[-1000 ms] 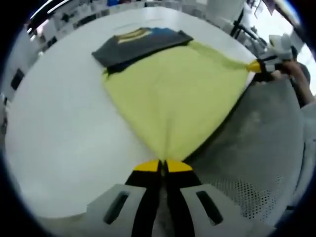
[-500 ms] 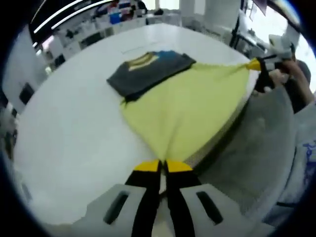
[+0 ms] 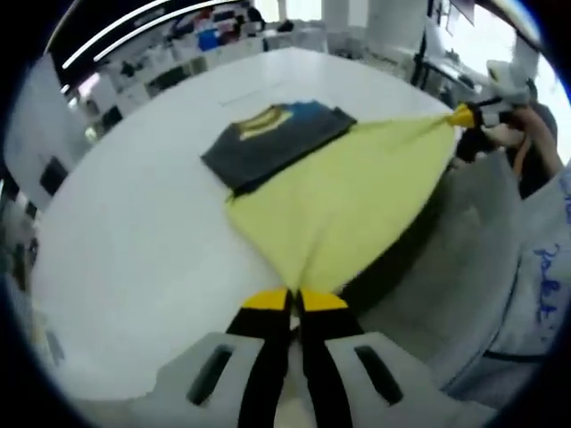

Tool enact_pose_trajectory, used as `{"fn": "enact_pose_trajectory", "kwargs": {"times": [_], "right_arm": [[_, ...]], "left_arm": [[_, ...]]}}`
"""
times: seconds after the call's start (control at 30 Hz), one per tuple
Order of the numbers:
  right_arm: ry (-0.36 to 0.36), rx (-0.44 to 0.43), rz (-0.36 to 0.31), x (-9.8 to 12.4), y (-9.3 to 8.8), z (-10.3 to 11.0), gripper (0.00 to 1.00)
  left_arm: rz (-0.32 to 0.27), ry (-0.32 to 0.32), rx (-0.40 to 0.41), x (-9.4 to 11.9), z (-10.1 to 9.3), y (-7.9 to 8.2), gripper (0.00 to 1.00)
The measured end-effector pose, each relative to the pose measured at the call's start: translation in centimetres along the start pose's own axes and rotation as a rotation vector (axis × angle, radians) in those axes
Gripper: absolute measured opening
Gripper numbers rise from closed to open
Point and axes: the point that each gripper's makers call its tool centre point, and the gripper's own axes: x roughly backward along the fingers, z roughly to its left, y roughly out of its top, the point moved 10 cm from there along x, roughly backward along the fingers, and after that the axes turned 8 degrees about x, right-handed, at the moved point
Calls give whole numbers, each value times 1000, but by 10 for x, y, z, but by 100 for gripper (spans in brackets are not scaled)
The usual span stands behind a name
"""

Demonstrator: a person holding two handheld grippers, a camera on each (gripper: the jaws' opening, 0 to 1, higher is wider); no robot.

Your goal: Fold the garment on the visible template until the final outline fits inside the template.

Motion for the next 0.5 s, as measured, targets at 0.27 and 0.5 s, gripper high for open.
{"fn": "enact_pose_trajectory", "kwargs": {"times": [0.27,0.5], "right_arm": [[10,11,13,15,-4,11,2],[4,23,23,30,-8,17,2]], "left_arm": [[18,-8,-4,9,-11,-12,0],[4,-8,2,24,-19,-17,0]]}}
